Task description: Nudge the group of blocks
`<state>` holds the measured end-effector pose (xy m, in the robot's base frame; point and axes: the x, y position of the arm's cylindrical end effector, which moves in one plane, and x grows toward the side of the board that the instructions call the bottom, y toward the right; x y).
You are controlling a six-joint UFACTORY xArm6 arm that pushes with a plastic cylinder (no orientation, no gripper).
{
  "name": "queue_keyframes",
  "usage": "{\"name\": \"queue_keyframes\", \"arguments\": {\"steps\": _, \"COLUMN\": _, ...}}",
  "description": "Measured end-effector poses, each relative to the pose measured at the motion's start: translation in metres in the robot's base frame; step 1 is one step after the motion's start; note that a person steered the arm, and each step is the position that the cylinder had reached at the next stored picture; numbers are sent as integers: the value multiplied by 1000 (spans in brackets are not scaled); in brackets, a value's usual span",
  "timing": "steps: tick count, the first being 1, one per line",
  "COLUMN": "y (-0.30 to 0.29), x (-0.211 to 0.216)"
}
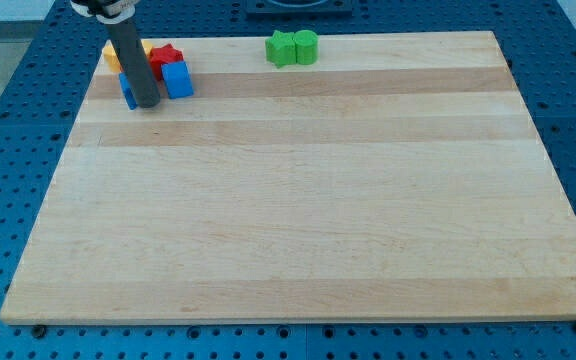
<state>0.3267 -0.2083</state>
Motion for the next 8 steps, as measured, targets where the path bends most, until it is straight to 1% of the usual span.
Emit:
{"name": "queue_keyframes", "arguments": {"steps": 1, "y": 7, "x": 11}}
{"name": "queue_keyframes", "arguments": {"steps": 2, "y": 39, "x": 31}}
{"name": "queue_keyframes", "arguments": {"steps": 3, "y": 95, "x": 30}}
{"name": "queue_keyframes", "arguments": {"steps": 4, "y": 128, "x": 12}}
{"name": "queue_keyframes", "arguments": {"steps": 5, "y": 130, "x": -19}}
{"name": "queue_keyframes", "arguments": {"steps": 6, "y": 125, "x": -50}}
{"name": "queue_keyframes", "arguments": {"steps": 8, "y": 90, "x": -111}}
